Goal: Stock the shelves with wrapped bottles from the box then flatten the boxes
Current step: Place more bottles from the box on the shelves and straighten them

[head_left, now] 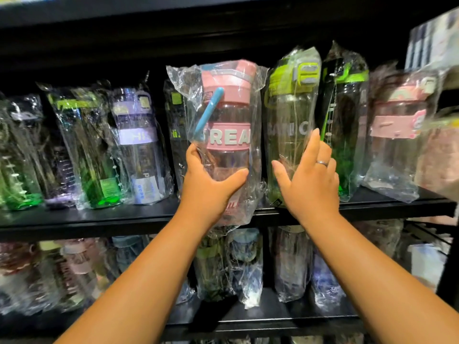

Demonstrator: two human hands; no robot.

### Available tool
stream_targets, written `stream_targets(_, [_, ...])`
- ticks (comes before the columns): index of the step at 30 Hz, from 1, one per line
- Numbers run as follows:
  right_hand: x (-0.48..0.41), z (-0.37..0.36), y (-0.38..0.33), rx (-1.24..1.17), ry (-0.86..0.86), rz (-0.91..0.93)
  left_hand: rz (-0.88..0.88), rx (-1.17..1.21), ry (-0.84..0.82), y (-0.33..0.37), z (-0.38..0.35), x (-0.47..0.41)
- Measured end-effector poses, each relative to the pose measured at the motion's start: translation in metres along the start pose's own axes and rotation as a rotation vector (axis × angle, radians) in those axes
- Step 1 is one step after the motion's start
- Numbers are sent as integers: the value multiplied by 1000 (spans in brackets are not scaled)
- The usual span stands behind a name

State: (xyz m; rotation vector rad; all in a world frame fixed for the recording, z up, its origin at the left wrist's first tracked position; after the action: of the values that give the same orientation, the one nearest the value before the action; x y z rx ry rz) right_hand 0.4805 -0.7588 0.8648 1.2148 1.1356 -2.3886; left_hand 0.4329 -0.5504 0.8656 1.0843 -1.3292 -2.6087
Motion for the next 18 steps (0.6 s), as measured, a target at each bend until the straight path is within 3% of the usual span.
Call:
stream_targets(9, [8, -9, 16, -32, -86, 15, 11, 7, -1, -1, -2, -3])
stream_targets(18, [-1, -18, 23, 0, -65, 4, 9, 17, 24, 4, 1, -3])
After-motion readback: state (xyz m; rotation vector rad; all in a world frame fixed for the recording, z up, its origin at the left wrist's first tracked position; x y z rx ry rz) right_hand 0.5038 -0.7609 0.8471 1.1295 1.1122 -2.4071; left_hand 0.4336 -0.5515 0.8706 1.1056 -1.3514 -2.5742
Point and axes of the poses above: each hand's wrist, its own x-axis away from the middle knuckle, its own z-axis out of the back of the hand, y = z × x, the point moved 8 cm from there along -x, towards the middle knuckle, and after that the axes turned 15 degrees about -x, right-handed, at the moved point
